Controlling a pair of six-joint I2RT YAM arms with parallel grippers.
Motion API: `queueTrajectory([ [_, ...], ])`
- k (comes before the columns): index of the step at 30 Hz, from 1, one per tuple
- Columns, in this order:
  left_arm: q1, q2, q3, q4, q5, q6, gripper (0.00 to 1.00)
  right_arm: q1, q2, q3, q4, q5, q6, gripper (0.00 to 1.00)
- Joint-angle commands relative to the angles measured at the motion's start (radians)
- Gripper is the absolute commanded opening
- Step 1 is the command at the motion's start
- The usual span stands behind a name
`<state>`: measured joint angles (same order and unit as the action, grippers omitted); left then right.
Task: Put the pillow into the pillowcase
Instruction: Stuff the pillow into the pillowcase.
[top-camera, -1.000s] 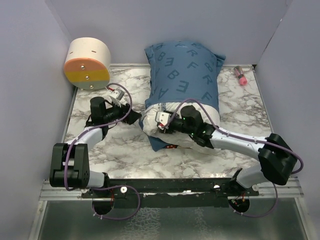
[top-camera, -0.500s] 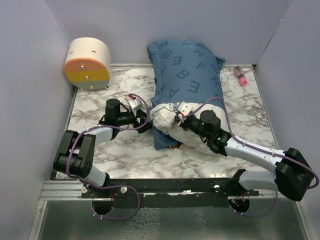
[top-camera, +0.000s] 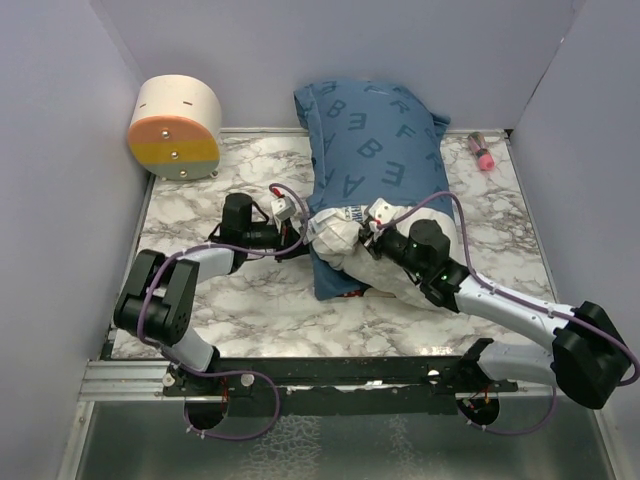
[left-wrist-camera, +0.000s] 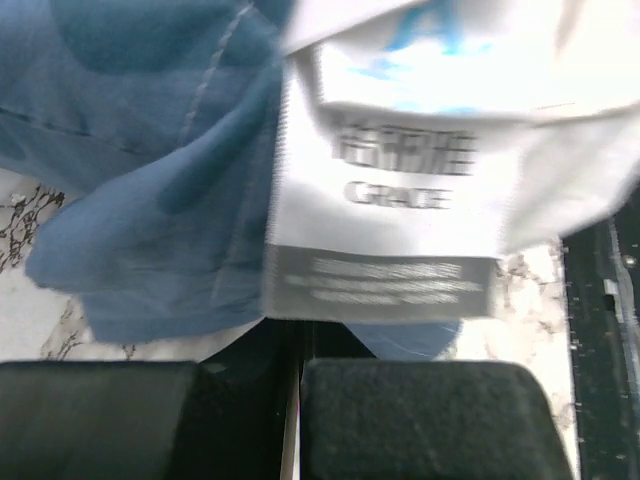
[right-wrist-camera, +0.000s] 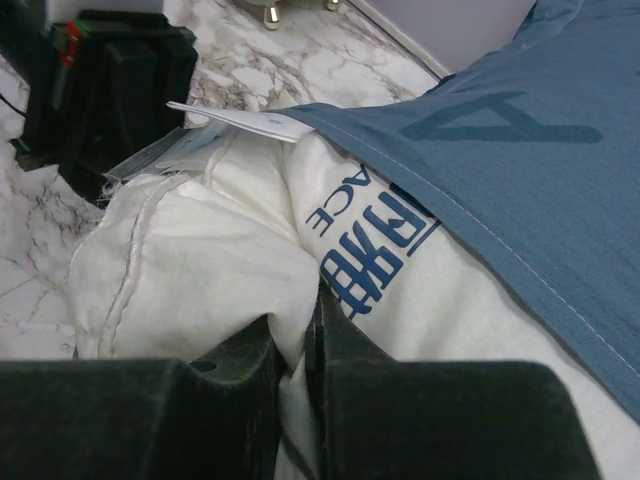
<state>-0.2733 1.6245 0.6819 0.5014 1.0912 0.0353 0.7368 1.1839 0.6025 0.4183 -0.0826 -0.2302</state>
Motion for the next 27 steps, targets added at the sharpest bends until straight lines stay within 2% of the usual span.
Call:
queueTrajectory([
  [1,-0.006,-0.19,-0.019,-0.128,0.079,0.011,0.0,-0.061,0.008,0.011,-0.024,0.058,0.017,0.01],
  [4,-0.004,-0.37,-0.059,-0.221,0.028,0.013,0.0,-0.071,-0.018,0.017,-0.035,0.051,0.014,0.01],
  [5,-0.003,-0.421,-0.075,-0.242,-0.034,-0.009,0.16,-0.072,-0.028,0.017,-0.038,0.046,0.014,0.01],
  [6,0.0,-0.479,-0.1,-0.256,-0.108,-0.043,0.38,-0.074,-0.037,0.017,-0.04,0.042,0.014,0.01],
  [7,0.001,-0.534,-0.125,-0.253,-0.203,-0.09,0.53,-0.075,-0.045,0.018,-0.044,0.04,0.014,0.01],
  [8,0.004,-0.579,-0.15,-0.24,-0.251,-0.148,0.63,-0.077,-0.049,0.019,-0.049,0.039,0.014,0.01],
  [12,0.016,-0.644,-0.198,-0.204,-0.261,-0.398,0.79,-0.079,-0.061,0.016,-0.056,0.042,0.015,0.01],
  [14,0.012,-0.643,-0.25,-0.113,-0.254,-0.547,0.8,-0.079,-0.056,0.015,-0.056,0.042,0.018,0.01],
  [16,-0.018,-0.663,-0.291,-0.075,-0.323,-0.631,0.79,-0.08,-0.05,0.018,-0.053,0.041,0.022,0.01],
  [20,-0.119,-0.679,-0.314,-0.078,-0.489,-0.665,0.78,-0.08,-0.037,0.024,-0.049,0.041,0.031,0.01],
  [27,-0.255,-0.53,-0.284,-0.039,-0.666,-0.659,0.8,-0.079,-0.03,0.037,-0.056,0.039,0.046,0.01],
])
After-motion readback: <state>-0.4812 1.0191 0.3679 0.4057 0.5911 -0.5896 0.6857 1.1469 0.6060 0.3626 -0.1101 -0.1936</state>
